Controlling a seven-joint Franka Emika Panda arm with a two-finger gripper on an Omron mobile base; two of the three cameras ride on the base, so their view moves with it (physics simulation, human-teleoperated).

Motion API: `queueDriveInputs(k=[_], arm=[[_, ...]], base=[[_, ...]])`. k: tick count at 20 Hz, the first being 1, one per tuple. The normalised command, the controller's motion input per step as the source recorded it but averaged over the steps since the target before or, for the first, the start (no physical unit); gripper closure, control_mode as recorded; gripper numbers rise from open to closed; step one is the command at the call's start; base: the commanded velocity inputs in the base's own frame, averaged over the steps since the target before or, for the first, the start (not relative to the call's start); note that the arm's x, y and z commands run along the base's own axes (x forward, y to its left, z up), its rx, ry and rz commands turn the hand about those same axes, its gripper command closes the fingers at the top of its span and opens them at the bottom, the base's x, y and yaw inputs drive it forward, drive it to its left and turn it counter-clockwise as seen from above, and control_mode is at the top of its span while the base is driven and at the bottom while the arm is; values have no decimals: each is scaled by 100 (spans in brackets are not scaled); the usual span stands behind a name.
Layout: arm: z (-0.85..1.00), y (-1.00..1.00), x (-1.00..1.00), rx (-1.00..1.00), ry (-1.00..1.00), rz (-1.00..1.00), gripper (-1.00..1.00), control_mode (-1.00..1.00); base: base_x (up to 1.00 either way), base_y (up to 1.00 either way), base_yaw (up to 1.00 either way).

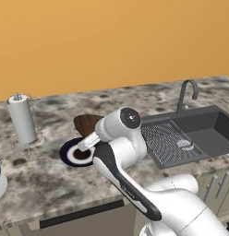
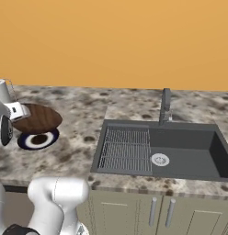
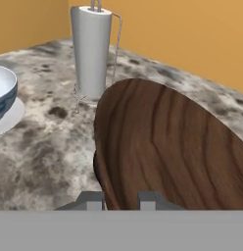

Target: Move the bowls from the cabinet to the plates on the dining table.

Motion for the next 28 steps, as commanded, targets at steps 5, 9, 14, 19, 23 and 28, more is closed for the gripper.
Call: queueDriveInputs(k=[5,9,14,19,23,28], arm=[[-46,14,22,0,2,1,100,-100],[-20,8,39,0,0,2,100,-100],[-12,2,43,0,0,1,100,-100],[-36,21,29,0,0,0,100,-100],[-24,27,20,0,0,1,100,-100],[-5,12,18,0,0,0,100,-100]], base=[[0,0,0],[0,0,0],[0,0,0],[0,0,0],[0,0,0],[0,0,0]])
